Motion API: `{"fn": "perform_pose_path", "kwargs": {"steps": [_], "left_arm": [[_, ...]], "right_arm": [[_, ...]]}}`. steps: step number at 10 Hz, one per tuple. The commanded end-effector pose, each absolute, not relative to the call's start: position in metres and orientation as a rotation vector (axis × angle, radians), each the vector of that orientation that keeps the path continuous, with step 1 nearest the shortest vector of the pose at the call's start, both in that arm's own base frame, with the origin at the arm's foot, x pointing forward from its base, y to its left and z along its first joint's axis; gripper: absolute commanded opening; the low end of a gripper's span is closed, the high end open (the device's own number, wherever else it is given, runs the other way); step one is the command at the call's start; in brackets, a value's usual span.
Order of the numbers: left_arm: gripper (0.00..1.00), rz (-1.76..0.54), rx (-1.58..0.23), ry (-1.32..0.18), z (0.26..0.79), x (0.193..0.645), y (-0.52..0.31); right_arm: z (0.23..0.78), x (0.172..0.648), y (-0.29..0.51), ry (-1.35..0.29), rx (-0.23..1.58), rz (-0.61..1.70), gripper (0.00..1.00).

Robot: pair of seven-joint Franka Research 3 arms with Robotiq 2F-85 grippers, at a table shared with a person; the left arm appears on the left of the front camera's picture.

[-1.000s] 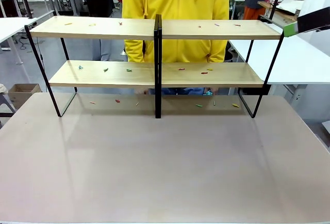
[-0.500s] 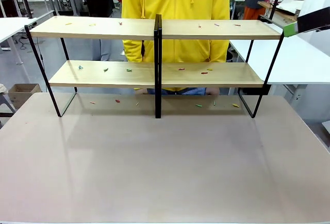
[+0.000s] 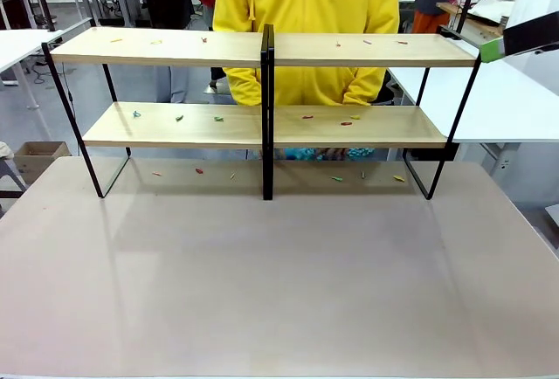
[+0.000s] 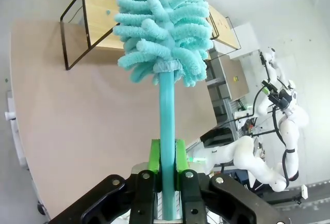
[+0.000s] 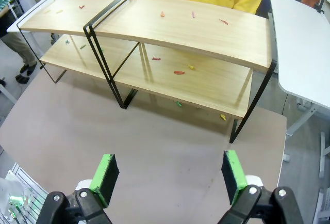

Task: Clean the shelves.
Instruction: Clean a randomly selected level of the Shelf with the Duster.

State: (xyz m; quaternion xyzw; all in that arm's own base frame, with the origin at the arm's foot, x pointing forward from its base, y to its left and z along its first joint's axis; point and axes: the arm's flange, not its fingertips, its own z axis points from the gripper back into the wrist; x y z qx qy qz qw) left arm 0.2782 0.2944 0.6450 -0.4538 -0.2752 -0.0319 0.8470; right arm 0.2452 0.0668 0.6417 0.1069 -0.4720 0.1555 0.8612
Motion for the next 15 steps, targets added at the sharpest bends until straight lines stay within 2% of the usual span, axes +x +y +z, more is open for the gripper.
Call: {"fn": "perform_pose_path", "kwargs": {"steps": [1, 4, 5, 6, 10, 13, 14, 15], "left_arm": [[0.0, -0.083, -0.96, -0.585, 0.646, 0.273, 0.299], [0.0, -0.083, -0.96, -0.585, 0.646, 0.273, 0.299], [0.13, -0.061, -0.958, -0.583, 0.644, 0.276, 0.297], [0.13, -0.077, -0.963, -0.594, 0.659, 0.27, 0.29], [0.13, 0.051, -0.964, -0.557, 0.743, 0.296, 0.156], [0.13, 0.136, -0.932, -0.514, 0.755, 0.282, 0.016], [0.13, 0.148, -1.016, -0.467, 0.763, 0.28, 0.014], [0.13, 0.094, -0.913, -0.502, 0.772, 0.288, 0.036]], "right_arm": [[0.642, 0.245, 0.066, -0.988, 0.225, 0.329, 1.0], [0.642, 0.245, 0.066, -0.988, 0.225, 0.329, 1.0], [0.642, 0.245, 0.066, -0.988, 0.225, 0.329, 1.0], [0.642, 0.245, 0.066, -0.988, 0.225, 0.329, 1.0], [0.642, 0.245, 0.066, -0.988, 0.225, 0.329, 1.0], [0.642, 0.245, 0.066, -0.988, 0.225, 0.329, 1.0], [0.642, 0.245, 0.066, -0.988, 0.225, 0.329, 1.0], [0.642, 0.245, 0.066, -0.988, 0.225, 0.329, 1.0]]}}
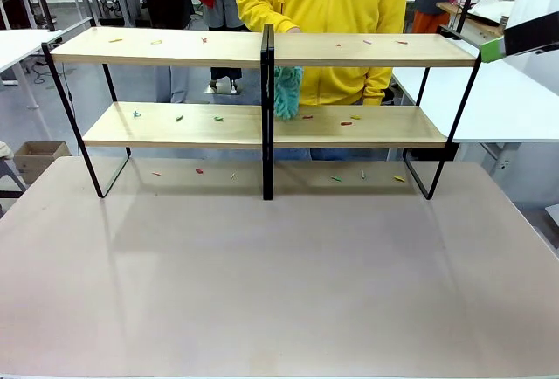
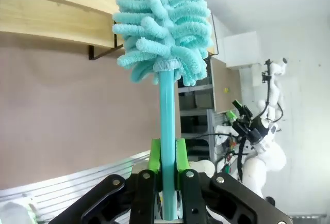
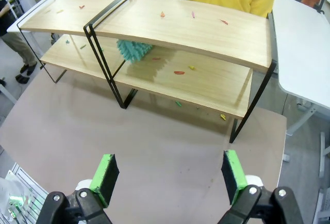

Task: Clean the shelves.
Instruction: Clean a randomly selected level of the Shelf with the Duster.

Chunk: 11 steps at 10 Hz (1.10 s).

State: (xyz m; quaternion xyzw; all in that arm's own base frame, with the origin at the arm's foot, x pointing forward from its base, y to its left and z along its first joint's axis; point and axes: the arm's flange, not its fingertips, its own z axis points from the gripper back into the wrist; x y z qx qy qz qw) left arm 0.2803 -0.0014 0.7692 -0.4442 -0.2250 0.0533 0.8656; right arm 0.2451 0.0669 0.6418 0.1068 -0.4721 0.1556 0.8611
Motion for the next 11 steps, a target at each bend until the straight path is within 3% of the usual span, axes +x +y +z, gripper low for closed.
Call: {"fn": "perform_pose_path", "kwargs": {"steps": [1, 5, 7, 11], "left_arm": [[0.13, 0.094, -0.913, -0.502, 0.772, 0.288, 0.036], [0.13, 0.112, -0.942, -0.54, 0.778, 0.285, -0.024], [0.13, 0.16, -0.842, -0.49, 0.793, 0.299, -0.099], [0.13, 0.034, -0.633, -0.59, 0.769, 0.295, -0.244]], "right_arm": [[0.642, 0.245, 0.066, -0.988, 0.225, 0.329, 1.0], [0.642, 0.245, 0.066, -0.988, 0.225, 0.329, 1.0], [0.642, 0.245, 0.066, -0.988, 0.225, 0.329, 1.0], [0.642, 0.245, 0.066, -0.988, 0.225, 0.329, 1.0]]}}
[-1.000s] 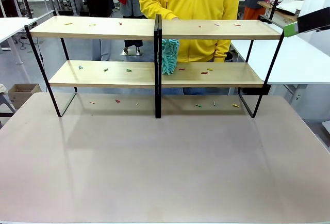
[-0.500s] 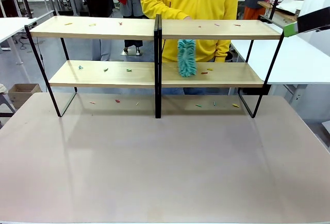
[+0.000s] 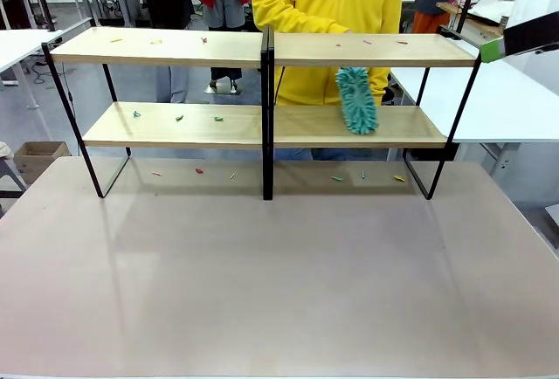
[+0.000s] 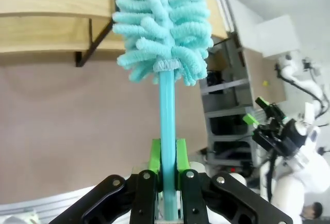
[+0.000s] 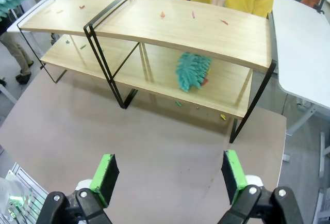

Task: Clean the shelves.
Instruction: Clean a randomly selected level of the Shelf with the Duster.

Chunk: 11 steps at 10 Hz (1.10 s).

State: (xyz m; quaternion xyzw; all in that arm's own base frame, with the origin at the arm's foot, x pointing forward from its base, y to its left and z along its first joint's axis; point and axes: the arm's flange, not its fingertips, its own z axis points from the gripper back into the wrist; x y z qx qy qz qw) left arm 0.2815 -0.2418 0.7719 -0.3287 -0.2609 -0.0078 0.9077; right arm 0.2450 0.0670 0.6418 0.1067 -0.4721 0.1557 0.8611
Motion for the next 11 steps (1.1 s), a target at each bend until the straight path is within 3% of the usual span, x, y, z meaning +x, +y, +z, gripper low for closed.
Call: {"fn": "perform_pose_path", "kwargs": {"steps": [1, 2, 3, 5, 11], "left_arm": [[0.13, 0.088, -0.637, -0.597, 0.761, 0.307, -0.257], [0.13, 0.172, -0.512, -0.569, 0.759, 0.33, -0.222], [0.13, -0.003, -0.65, -0.565, 0.763, 0.287, -0.265], [0.13, -0.003, -0.65, -0.565, 0.763, 0.287, -0.265], [0.13, -0.046, -0.439, -0.501, 0.765, 0.398, -0.387]], "right_arm": [[0.642, 0.245, 0.066, -0.988, 0.225, 0.329, 1.0], [0.642, 0.245, 0.066, -0.988, 0.225, 0.329, 1.0], [0.642, 0.245, 0.066, -0.988, 0.225, 0.329, 1.0], [0.642, 0.245, 0.066, -0.988, 0.225, 0.329, 1.0], [0.642, 0.245, 0.066, -0.988, 0.225, 0.329, 1.0]]}}
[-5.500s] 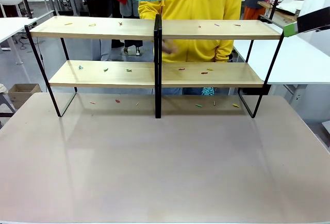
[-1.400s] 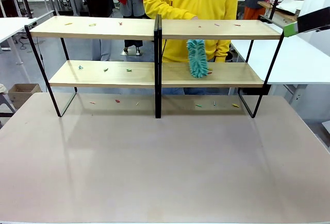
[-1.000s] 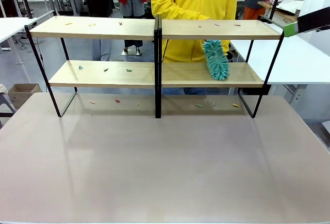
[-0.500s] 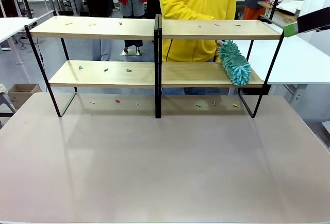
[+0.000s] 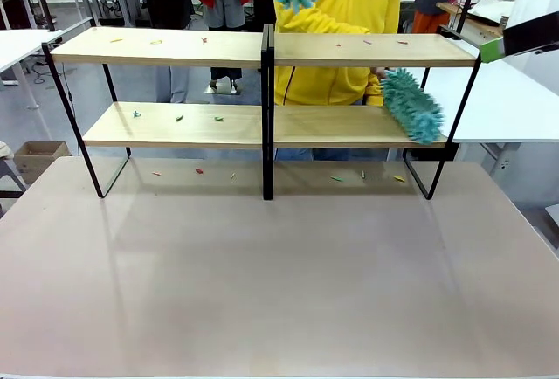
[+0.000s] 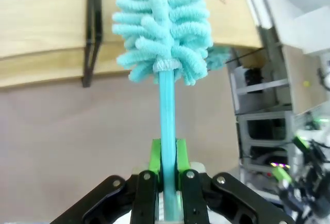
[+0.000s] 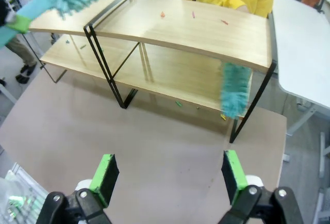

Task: Clean the shelves.
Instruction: Clean a randomly selected level of the Shelf with the Duster.

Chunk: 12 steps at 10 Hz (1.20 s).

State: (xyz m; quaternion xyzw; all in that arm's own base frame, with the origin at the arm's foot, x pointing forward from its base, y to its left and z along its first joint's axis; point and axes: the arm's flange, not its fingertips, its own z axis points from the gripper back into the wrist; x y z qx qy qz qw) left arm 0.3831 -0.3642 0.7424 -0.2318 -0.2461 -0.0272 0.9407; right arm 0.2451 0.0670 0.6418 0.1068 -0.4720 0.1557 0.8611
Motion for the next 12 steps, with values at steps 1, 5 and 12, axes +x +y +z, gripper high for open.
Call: {"fn": "perform_pose_path", "kwargs": {"steps": [1, 5, 12], "left_arm": [[0.13, -0.045, -0.421, -0.472, 0.756, 0.408, -0.397], [0.13, -0.053, -0.389, -0.481, 0.706, 0.435, -0.427], [0.13, -0.12, -0.386, -0.335, 0.679, 0.453, -0.449]], "right_arm": [[0.642, 0.245, 0.066, -0.988, 0.225, 0.329, 1.0], [0.642, 0.245, 0.066, -0.988, 0.225, 0.329, 1.0], [0.642, 0.245, 0.066, -0.988, 0.225, 0.329, 1.0]]}}
